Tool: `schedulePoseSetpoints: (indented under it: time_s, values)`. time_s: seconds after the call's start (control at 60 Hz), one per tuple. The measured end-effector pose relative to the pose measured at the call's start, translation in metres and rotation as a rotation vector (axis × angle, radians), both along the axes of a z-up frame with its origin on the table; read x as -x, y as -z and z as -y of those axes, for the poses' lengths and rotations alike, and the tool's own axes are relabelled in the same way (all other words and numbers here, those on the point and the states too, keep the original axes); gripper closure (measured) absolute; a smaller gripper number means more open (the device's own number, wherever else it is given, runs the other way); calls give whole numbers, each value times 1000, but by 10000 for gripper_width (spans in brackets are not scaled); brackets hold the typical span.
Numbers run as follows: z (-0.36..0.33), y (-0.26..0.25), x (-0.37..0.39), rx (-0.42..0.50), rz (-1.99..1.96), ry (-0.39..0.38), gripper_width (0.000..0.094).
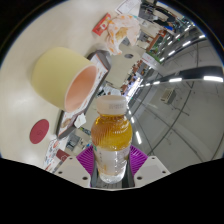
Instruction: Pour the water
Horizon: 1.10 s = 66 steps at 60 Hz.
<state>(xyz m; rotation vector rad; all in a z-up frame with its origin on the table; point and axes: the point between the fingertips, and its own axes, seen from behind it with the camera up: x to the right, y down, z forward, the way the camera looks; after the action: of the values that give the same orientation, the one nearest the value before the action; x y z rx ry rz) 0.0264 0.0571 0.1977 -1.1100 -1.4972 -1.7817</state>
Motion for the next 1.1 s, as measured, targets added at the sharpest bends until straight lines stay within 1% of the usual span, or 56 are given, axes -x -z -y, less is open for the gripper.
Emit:
schedulePoseSetpoints:
  time_s: [0.05,0.083,0.2,0.3,0.433,0.55,0.667,0.7,0.783,0.917,1.0,1.1]
  values:
    - [0,7,7,13,29,-24,515]
    - [0,12,6,20,33,-25,513]
    - [-3,24,2,46,-37,9,515]
    - [-4,20,-1,45,-164,17,514]
    - [-1,6,-7,29,-568,41,513]
    - [2,-17,-12,-5,-975,40,513]
    - [5,-23,-21,-34,-1386,69,515]
    - [5,-21,-28,-27,-1489,74,515]
    - [3,-1,-39,-15,-1710,112,514]
    - [0,41,-53,38,-1957,164,511]
    - [-1,64,-63,64,-2006,190,512]
    - [-2,95,-64,98,-2026,202,511]
